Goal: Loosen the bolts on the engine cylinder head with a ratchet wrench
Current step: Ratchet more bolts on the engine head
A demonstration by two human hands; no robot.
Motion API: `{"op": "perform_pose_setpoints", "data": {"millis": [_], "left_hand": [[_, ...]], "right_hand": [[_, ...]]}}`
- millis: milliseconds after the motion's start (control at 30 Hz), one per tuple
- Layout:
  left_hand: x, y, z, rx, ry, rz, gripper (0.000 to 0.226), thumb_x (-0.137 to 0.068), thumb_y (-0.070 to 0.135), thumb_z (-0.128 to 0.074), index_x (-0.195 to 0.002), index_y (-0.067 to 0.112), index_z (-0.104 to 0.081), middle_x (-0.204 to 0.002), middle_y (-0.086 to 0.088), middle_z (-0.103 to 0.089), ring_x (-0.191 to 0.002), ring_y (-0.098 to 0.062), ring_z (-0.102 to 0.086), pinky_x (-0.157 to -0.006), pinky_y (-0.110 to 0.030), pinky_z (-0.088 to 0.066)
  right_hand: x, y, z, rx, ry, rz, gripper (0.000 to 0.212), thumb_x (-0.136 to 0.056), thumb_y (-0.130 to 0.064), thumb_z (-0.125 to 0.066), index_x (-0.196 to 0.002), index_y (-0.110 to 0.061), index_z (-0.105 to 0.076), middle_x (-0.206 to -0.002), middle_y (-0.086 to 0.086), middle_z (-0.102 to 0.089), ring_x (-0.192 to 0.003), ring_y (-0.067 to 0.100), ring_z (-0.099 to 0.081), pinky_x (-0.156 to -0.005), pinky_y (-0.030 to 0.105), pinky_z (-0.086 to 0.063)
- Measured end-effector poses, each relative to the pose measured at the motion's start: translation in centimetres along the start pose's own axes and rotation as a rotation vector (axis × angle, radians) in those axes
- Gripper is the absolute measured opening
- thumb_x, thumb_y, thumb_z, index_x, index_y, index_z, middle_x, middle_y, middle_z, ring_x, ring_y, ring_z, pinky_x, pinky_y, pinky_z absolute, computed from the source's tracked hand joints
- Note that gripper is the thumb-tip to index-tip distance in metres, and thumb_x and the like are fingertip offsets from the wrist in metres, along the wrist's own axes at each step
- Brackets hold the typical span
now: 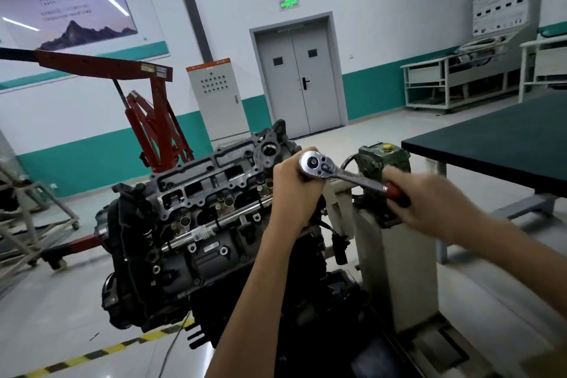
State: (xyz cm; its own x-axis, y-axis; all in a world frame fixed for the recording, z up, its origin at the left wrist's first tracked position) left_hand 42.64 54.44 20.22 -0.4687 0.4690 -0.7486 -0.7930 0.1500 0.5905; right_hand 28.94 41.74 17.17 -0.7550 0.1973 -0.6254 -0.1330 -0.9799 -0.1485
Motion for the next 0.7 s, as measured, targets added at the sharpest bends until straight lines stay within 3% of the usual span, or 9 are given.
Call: {"op": "perform_pose_setpoints", "data": {"millis": [100, 167, 233, 300, 467, 533, 600, 700], "left_hand": [[0.0, 0.2, 0.2, -0.003, -0.023, -0.023, 0.025, -0.079, -0.007, -0.064, -0.06, 0.002, -0.05, -0.054, -0.004, -0.047, -0.053, -0.005, -0.035, -0.051, -0.02, -0.032], [0.0, 0.1, 0.3, 0.0, -0.048, -0.034, 0.025, -0.078, -0.007, -0.063, -0.06, 0.006, -0.052, -0.055, 0.005, -0.048, -0.053, -0.004, -0.037, -0.051, -0.017, -0.032], [0.1, 0.1, 0.3, 0.01, -0.064, -0.044, 0.035, -0.076, -0.009, -0.061, -0.06, 0.02, -0.053, -0.055, 0.013, -0.05, -0.052, -0.002, -0.041, -0.05, -0.013, -0.033], [0.1, 0.3, 0.4, 0.008, -0.037, -0.065, 0.046, -0.074, -0.01, -0.059, -0.062, 0.033, -0.049, -0.055, 0.019, -0.053, -0.052, 0.0, -0.045, -0.051, -0.01, -0.033], [0.3, 0.1, 0.0, 0.035, 0.034, -0.052, 0.03, -0.078, -0.005, -0.06, -0.066, 0.02, -0.047, -0.057, 0.012, -0.046, -0.054, -0.003, -0.037, -0.053, -0.021, -0.034], [0.5, 0.2, -0.1, 0.051, 0.029, -0.067, 0.034, -0.078, -0.005, -0.059, -0.065, 0.024, -0.045, -0.058, 0.009, -0.044, -0.055, -0.004, -0.035, -0.052, -0.024, -0.032], [0.5, 0.2, -0.1, 0.048, 0.003, -0.046, 0.037, -0.077, -0.006, -0.056, -0.062, 0.025, -0.042, -0.056, 0.009, -0.041, -0.054, -0.004, -0.032, -0.051, -0.024, -0.03], [0.1, 0.0, -0.2, -0.022, -0.014, -0.002, 0.035, -0.075, -0.013, -0.052, -0.057, 0.012, -0.037, -0.053, 0.005, -0.038, -0.052, -0.005, -0.029, -0.049, -0.022, -0.027]], "right_hand": [[-2.7, 0.7, 1.8, 0.172, 0.068, 0.024, 0.03, -0.07, -0.01, -0.071, -0.095, -0.008, -0.055, -0.068, 0.009, -0.061, -0.055, 0.026, -0.055, -0.053, 0.029, -0.043], [-2.1, 0.5, 1.0, 0.134, 0.063, -0.025, 0.027, -0.074, -0.01, -0.068, -0.097, -0.009, -0.054, -0.066, 0.004, -0.058, -0.054, 0.02, -0.05, -0.054, 0.024, -0.038], [0.2, -0.5, -1.0, -0.03, 0.032, -0.117, 0.022, -0.079, -0.012, -0.065, -0.098, -0.014, -0.052, -0.064, -0.008, -0.05, -0.052, 0.007, -0.048, -0.051, 0.015, -0.037], [2.7, -2.9, -3.0, -0.262, 0.022, -0.234, 0.018, -0.081, -0.015, -0.063, -0.09, -0.021, -0.049, -0.058, -0.01, -0.048, -0.05, 0.003, -0.049, -0.047, 0.015, -0.043], [4.3, -10.8, -6.4, -0.711, 0.209, -0.38, 0.025, -0.076, -0.007, -0.063, -0.072, -0.025, -0.046, -0.051, -0.005, -0.05, -0.05, 0.0, -0.054, -0.043, 0.003, -0.033], [4.1, -12.5, -7.2, -0.839, 0.228, -0.399, 0.026, -0.076, -0.005, -0.062, -0.072, -0.024, -0.046, -0.05, 0.0, -0.05, -0.048, 0.0, -0.052, -0.042, 0.003, -0.032], [4.1, -12.3, -7.4, -0.839, 0.214, -0.389, 0.025, -0.076, -0.003, -0.062, -0.073, -0.023, -0.046, -0.049, 0.0, -0.047, -0.045, 0.002, -0.05, -0.042, 0.003, -0.031], [4.4, -8.7, -6.3, -0.616, 0.163, -0.3, 0.024, -0.073, -0.001, -0.064, -0.081, -0.02, -0.053, -0.05, -0.005, -0.047, -0.045, 0.004, -0.05, -0.043, 0.003, -0.032]]}}
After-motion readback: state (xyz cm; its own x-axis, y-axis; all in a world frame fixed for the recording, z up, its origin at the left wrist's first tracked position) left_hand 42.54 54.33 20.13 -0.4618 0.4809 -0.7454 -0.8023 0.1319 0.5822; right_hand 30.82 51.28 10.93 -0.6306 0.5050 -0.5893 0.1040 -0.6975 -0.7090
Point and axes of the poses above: each hand's wrist, its own x-axis away from the middle knuckle, its own z-axis out of the back of the hand, y = z × x, the point moved 4 cm from there along -x, towards the middle knuckle
